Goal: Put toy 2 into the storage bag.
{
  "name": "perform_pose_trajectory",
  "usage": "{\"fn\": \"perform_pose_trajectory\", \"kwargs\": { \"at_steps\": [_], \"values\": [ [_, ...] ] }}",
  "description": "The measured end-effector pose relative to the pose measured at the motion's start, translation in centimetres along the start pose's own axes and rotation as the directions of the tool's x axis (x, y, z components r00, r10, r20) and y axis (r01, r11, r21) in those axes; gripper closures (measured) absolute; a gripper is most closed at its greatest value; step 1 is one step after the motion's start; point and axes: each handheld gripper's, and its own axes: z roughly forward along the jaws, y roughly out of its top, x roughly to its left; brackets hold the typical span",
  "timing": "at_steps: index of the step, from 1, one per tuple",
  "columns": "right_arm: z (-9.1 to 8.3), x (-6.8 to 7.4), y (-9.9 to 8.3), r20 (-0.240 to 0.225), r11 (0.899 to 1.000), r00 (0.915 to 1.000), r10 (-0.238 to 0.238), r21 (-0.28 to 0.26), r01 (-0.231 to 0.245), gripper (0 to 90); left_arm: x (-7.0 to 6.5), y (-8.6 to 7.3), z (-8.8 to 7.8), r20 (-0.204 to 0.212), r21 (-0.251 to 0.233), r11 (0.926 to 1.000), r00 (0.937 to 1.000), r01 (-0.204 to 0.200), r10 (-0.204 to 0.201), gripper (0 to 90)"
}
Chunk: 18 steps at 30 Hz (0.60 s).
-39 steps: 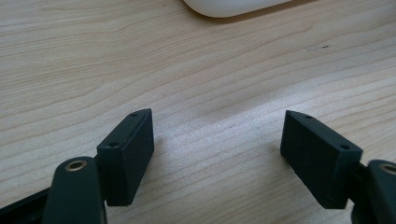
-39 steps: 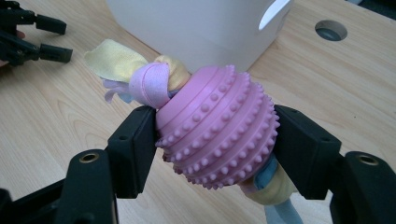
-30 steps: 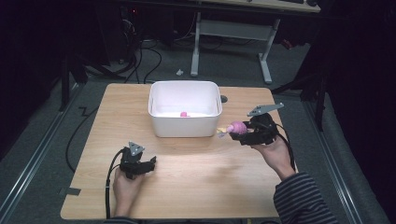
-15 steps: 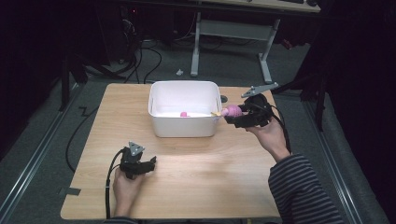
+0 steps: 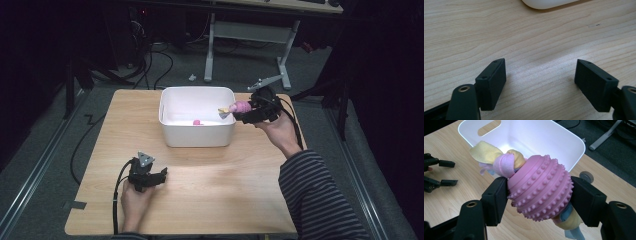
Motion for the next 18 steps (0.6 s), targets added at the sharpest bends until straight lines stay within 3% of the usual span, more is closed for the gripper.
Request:
{"fn": "perform_pose_trajectory", "kwargs": {
  "at_steps": [18],
  "values": [
    [3.2,1.6,4.2,-0.007,0.997,0.9984,-0.057,0.047,0.057,33.5,0.0,0.0,0.0,0.000,-0.002,1.0000,1.0000,0.000,0.000,25.6]
  ]
}}
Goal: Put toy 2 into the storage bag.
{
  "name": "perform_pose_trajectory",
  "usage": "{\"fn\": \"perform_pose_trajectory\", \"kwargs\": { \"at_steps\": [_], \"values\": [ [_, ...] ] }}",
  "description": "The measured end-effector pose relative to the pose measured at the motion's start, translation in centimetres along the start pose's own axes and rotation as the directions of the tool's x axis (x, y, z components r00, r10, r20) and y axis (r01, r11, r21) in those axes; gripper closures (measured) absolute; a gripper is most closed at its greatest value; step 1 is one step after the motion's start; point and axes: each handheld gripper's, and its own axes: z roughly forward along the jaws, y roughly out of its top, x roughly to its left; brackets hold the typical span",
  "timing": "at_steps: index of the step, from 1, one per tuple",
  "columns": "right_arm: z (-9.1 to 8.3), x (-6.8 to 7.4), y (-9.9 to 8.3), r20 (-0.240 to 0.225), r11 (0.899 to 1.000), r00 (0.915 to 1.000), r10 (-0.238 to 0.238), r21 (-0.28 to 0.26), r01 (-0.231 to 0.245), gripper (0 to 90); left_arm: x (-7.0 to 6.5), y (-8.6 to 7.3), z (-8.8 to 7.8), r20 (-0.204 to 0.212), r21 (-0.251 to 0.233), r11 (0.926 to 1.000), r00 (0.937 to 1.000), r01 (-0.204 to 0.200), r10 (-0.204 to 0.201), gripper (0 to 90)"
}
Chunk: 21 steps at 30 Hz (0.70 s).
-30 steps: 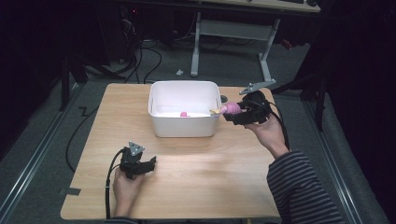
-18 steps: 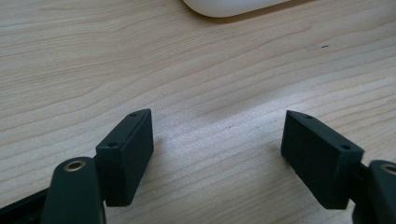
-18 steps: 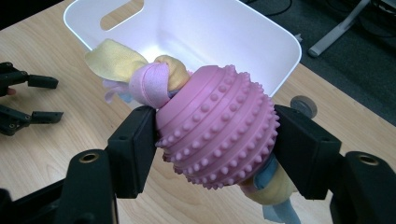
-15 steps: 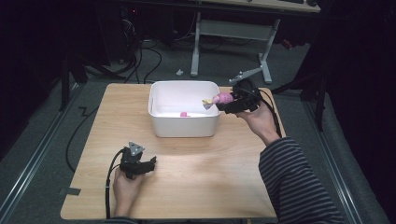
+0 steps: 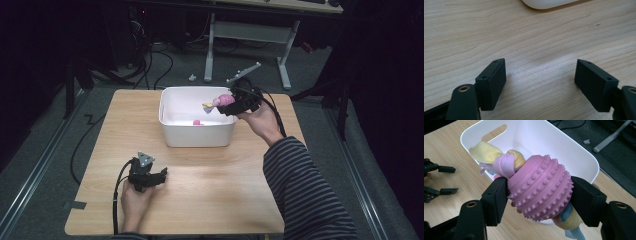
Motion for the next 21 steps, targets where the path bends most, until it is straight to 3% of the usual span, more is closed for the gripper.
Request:
{"fn": "perform_pose_trajectory", "kwargs": {
  "at_steps": [9,21],
  "values": [
    [1.9,0.9,1.4,-0.017,1.000,0.9997,-0.015,0.021,0.016,33.5,0.0,0.0,0.0,0.000,-0.001,1.0000,1.0000,0.000,0.000,25.5],
    [4.8,0.9,1.1,-0.038,0.996,0.9993,0.006,0.091,-0.003,33.3,0.0,0.0,0.0,0.001,-0.001,1.0000,1.0000,0.000,0.000,25.4]
  ]
}}
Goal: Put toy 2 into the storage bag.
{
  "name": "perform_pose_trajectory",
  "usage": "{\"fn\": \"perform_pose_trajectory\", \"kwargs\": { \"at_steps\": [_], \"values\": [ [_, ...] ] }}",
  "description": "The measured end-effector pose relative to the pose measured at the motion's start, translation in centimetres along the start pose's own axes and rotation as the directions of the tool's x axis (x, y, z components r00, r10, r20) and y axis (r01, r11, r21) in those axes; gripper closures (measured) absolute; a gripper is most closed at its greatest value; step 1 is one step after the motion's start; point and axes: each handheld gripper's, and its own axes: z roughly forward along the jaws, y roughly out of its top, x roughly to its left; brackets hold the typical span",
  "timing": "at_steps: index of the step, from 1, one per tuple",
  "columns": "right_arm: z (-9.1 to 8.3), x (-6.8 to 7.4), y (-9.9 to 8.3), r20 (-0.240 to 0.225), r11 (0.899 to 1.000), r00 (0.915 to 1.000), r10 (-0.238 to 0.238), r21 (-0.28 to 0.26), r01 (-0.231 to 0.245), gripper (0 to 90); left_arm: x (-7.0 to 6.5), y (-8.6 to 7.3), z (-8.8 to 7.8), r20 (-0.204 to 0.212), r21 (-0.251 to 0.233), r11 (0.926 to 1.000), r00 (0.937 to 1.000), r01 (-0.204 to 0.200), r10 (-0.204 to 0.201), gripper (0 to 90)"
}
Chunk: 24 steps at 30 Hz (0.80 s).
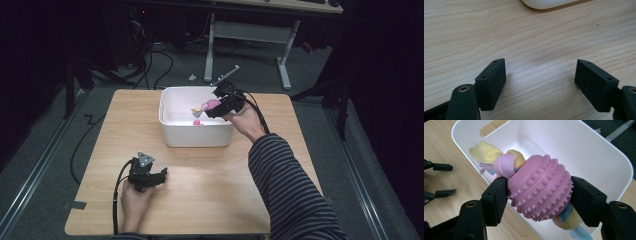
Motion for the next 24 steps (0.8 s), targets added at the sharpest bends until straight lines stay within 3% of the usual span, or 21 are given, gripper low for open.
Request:
{"fn": "perform_pose_trajectory", "kwargs": {
  "at_steps": [7,18,24],
  "values": [
    [1.1,0.3,-0.3,-0.018,0.999,0.9998,-0.002,0.034,0.002,33.3,0.0,0.0,0.0,0.000,0.001,1.0000,1.0000,-0.001,0.001,25.4],
    [2.0,0.5,-0.8,-0.043,0.997,0.9985,0.034,0.066,-0.031,33.1,0.0,0.0,0.0,-0.001,0.001,1.0000,1.0000,-0.003,0.003,25.3],
    [2.0,0.3,-1.0,-0.047,0.997,0.9980,0.041,0.060,-0.039,32.7,0.0,0.0,0.0,-0.001,0.001,1.0000,1.0000,-0.003,0.003,25.3]
  ]
}}
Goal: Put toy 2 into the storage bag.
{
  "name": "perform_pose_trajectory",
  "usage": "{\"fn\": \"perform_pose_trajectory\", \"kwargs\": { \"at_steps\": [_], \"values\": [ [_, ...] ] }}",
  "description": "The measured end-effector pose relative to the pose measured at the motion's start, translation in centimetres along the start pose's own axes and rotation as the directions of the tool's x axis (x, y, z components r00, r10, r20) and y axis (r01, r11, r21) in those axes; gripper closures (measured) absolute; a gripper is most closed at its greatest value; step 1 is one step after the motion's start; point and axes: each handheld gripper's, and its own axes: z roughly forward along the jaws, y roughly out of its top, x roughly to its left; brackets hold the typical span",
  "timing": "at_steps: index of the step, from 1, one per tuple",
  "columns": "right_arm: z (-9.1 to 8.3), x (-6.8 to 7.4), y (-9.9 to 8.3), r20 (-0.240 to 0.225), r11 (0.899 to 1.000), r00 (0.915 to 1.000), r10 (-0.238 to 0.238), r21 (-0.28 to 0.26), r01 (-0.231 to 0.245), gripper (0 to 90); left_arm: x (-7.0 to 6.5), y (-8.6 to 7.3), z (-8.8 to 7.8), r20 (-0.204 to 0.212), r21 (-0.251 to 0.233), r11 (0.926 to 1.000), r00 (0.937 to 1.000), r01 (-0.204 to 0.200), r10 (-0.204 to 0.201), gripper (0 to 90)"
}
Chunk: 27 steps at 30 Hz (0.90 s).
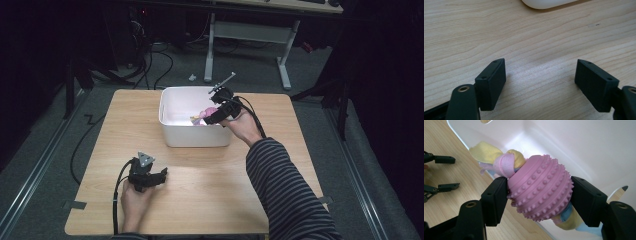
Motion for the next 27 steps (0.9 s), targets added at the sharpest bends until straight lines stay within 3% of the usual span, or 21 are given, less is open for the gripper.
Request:
{"fn": "perform_pose_trajectory", "kwargs": {
  "at_steps": [8,10,13,20,27],
  "values": [
    [-0.4,0.0,-0.2,0.005,1.000,1.0000,0.004,-0.008,-0.004,27.8,0.0,0.0,0.0,0.002,0.000,1.0000,1.0000,0.002,-0.002,25.2],
    [-0.9,0.0,-0.5,0.011,0.999,0.9998,-0.018,-0.032,0.019,27.7,0.0,0.0,0.0,0.002,0.001,1.0000,1.0000,0.001,-0.001,25.2],
    [-1.9,0.0,-1.3,0.011,0.996,0.9998,-0.014,-0.086,0.015,28.6,0.0,0.0,0.0,0.004,0.003,1.0000,1.0000,0.003,-0.003,25.0],
    [-4.9,-0.5,-4.0,0.028,0.977,0.9994,0.018,-0.212,-0.011,32.5,0.0,0.0,0.0,0.003,0.003,1.0000,1.0000,0.000,0.000,24.9],
    [-7.2,-1.4,-6.3,0.037,0.961,0.9977,0.056,-0.274,-0.044,34.1,0.0,0.0,0.0,0.003,0.003,1.0000,1.0000,0.000,0.000,25.0]
  ]
}}
